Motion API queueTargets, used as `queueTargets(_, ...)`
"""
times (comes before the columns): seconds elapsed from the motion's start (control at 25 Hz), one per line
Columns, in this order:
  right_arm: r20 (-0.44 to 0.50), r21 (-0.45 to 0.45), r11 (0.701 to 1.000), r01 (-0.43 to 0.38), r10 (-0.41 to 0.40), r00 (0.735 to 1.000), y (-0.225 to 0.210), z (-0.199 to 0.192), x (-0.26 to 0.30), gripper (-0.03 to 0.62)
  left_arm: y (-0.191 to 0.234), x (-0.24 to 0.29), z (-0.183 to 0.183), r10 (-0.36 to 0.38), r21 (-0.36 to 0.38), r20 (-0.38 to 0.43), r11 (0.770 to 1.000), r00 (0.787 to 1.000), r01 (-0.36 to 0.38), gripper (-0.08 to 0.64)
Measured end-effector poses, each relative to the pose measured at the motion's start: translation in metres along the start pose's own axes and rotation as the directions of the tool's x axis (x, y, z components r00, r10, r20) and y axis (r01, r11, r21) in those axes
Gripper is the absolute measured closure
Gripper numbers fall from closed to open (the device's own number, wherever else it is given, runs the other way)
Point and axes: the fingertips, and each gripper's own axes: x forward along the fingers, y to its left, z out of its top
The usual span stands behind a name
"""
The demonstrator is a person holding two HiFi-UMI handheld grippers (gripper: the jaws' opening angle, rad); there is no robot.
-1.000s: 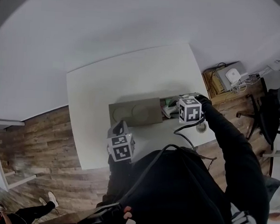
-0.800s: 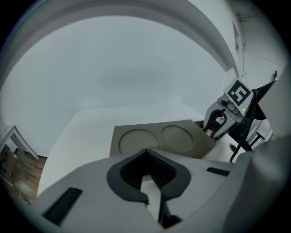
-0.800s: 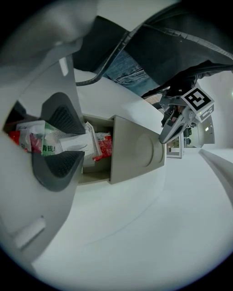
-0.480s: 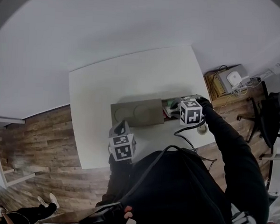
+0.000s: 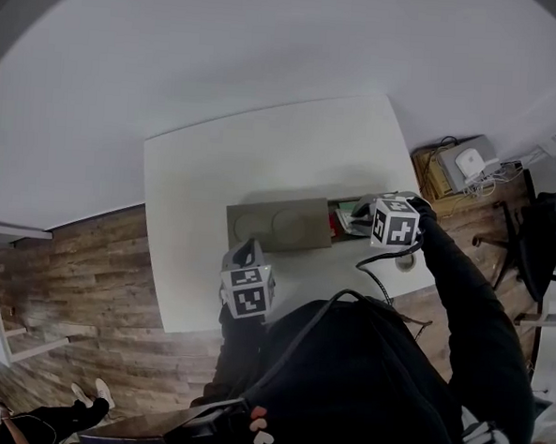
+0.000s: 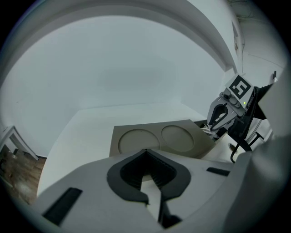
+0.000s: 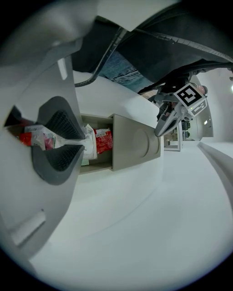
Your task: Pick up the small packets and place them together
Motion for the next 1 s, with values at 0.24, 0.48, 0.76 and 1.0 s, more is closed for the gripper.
queueTargets(0.24, 0.043, 0.029, 0.997, 0.075, -0.077, 0.996, -0.015, 0.007, -0.026, 0.552, 0.0, 0.0, 0.0, -0.001, 0.001, 0.001, 1.0, 1.0, 0.001, 0.56)
queueTargets(0.48, 0.157, -0.036, 0.985, 0.169, -0.162, 0.974, -0.033, 0.065, -0.047, 0.552, 0.004, -0.003, 0.001, 0.014, -0.019, -0.006, 1.0, 1.0, -0.015, 0.561)
queueTargets(0.76, 0.303, -0.103, 0.98, 0.17, -0.132, 0.944, -0.036, 0.155, -0.03, 0.552, 0.006, -0.021, 0.011, -0.015, -0.089, 0.017, 0.996, 1.0, 0.016, 0.561)
queueTargets(1.0, 0.361, -0.152, 0.977, 0.149, -0.085, 0.929, -0.028, 0.22, 0.004, 0.551, 0.012, -0.03, 0.005, -0.003, -0.123, 0.017, 0.992, 1.0, 0.005, 0.561)
